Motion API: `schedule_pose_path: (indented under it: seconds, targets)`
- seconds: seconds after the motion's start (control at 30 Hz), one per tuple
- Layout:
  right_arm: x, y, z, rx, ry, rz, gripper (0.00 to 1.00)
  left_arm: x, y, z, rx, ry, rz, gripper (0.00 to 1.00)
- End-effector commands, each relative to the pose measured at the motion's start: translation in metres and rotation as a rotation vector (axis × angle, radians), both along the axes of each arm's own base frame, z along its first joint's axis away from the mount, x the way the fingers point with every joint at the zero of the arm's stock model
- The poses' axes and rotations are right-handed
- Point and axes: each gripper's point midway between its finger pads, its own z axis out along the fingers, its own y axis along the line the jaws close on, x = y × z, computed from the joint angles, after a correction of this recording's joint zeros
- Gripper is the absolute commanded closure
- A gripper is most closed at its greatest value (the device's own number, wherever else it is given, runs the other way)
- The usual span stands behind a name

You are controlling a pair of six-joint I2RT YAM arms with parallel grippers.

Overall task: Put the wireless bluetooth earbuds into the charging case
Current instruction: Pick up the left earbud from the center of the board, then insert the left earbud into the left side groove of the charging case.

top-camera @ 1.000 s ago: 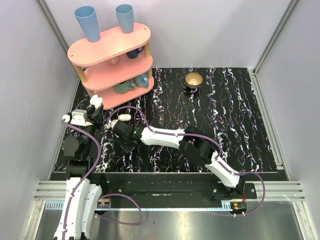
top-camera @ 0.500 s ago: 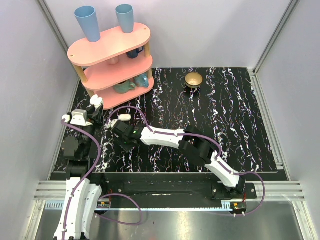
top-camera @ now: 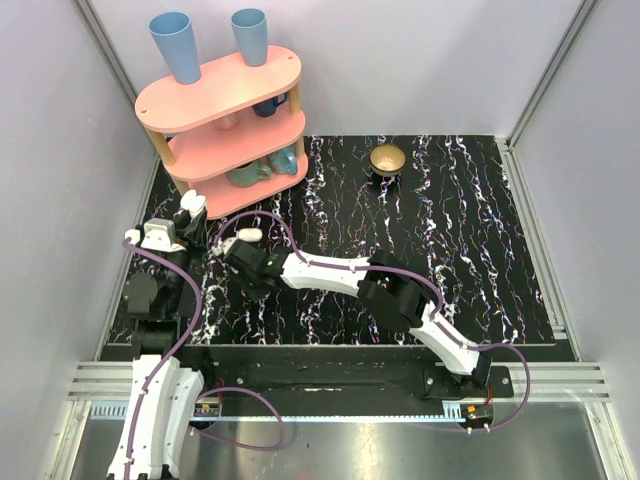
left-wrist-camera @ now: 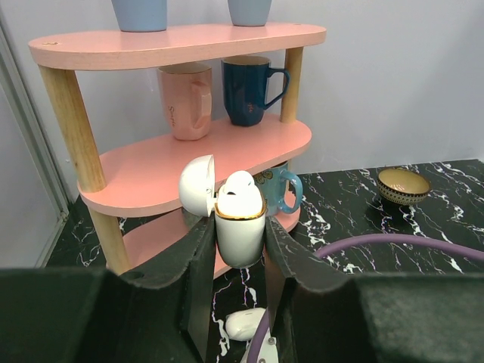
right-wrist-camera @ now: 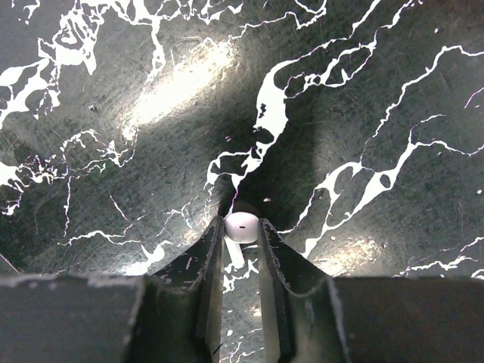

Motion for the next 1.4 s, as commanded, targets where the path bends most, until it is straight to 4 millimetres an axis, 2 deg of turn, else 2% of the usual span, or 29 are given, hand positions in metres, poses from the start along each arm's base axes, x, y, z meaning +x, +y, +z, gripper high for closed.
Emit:
schedule_pose_path:
  seconds: [0.0,0.1,0.17,0.2,0.27,0.3,0.37,0.4,0.47,0.5,0.53,0.57,0.6,0.67,0.7,0.77,0.8,0.83,0.97,1.0,1.07,1.1,1.17,1.2,1.37]
  targets:
    - [0.006,-0.003,0.019,0.035,-0.013,-0.039,0.82,-0.007,-0.004,0.031,0.007,-0.079,-0.016,1.0]
    - [0.009,-0.001,0.055,0.121,-0.04,-0.067,0.83,-0.007,-0.005,0.033,0.001,-0.082,-0.026,1.0]
    - [0.01,-0.003,0.065,0.155,-0.045,-0.089,0.85,-0.007,-0.008,0.034,-0.005,-0.078,-0.04,1.0]
    - [0.011,-0.003,0.081,0.187,-0.061,-0.1,0.86,-0.007,-0.009,0.035,-0.009,-0.08,-0.046,1.0]
    - [0.011,-0.008,0.089,0.215,-0.066,-0.129,0.87,-0.008,-0.012,0.035,-0.017,-0.077,-0.067,1.0]
    - [0.012,-0.009,0.107,0.252,-0.079,-0.14,0.88,-0.009,-0.013,0.037,-0.02,-0.08,-0.074,1.0]
    - [0.009,-0.014,0.112,0.283,-0.075,-0.155,0.88,-0.01,-0.016,0.038,-0.031,-0.078,-0.093,1.0]
    - [0.008,-0.017,0.132,0.325,-0.087,-0.163,0.88,-0.011,-0.018,0.041,-0.034,-0.077,-0.1,1.0]
    - [0.006,-0.025,0.136,0.346,-0.089,-0.188,0.88,-0.014,-0.027,0.042,-0.046,-0.072,-0.143,1.0]
    - [0.007,-0.032,0.155,0.378,-0.109,-0.206,0.88,-0.016,-0.029,0.046,-0.048,-0.079,-0.159,1.0]
    - [0.006,-0.038,0.153,0.378,-0.114,-0.217,0.89,-0.018,-0.031,0.047,-0.064,-0.08,-0.173,1.0]
    - [0.004,-0.042,0.159,0.396,-0.116,-0.229,0.89,-0.02,-0.035,0.049,-0.065,-0.084,-0.197,1.0]
    - [0.004,-0.05,0.18,0.434,-0.14,-0.249,0.89,-0.023,-0.038,0.052,-0.068,-0.093,-0.213,1.0]
    - [0.003,-0.064,0.186,0.447,-0.15,-0.275,0.89,-0.027,-0.044,0.056,-0.089,-0.099,-0.25,1.0]
    - [0.003,-0.073,0.208,0.488,-0.174,-0.297,0.89,-0.029,-0.046,0.059,-0.1,-0.112,-0.264,1.0]
    - [0.003,-0.089,0.213,0.5,-0.183,-0.348,0.89,-0.035,-0.053,0.063,-0.124,-0.127,-0.314,1.0]
    - [0.0,-0.098,0.234,0.547,-0.196,-0.361,0.89,-0.037,-0.055,0.067,-0.144,-0.139,-0.333,1.0]
    - [-0.001,-0.106,0.234,0.547,-0.198,-0.374,0.89,-0.039,-0.057,0.069,-0.151,-0.141,-0.345,1.0]
    - [-0.009,-0.13,0.266,0.64,-0.2,-0.426,0.89,-0.051,-0.069,0.078,-0.16,-0.172,-0.426,1.0]
    - [-0.012,-0.139,0.28,0.676,-0.204,-0.432,0.89,-0.055,-0.07,0.082,-0.168,-0.185,-0.441,1.0]
    - [-0.015,-0.15,0.288,0.696,-0.202,-0.452,0.89,-0.06,-0.074,0.085,-0.175,-0.2,-0.466,1.0]
    - [-0.018,-0.158,0.3,0.725,-0.206,-0.46,0.9,-0.064,-0.076,0.09,-0.189,-0.221,-0.487,1.0]
    - [-0.02,-0.168,0.308,0.743,-0.206,-0.482,0.9,-0.067,-0.079,0.089,-0.204,-0.226,-0.514,1.0]
    - [-0.024,-0.175,0.321,0.777,-0.206,-0.485,0.9,-0.07,-0.081,0.092,-0.217,-0.238,-0.533,1.0]
    - [-0.031,-0.193,0.349,0.852,-0.199,-0.501,0.9,-0.078,-0.085,0.097,-0.229,-0.264,-0.575,1.0]
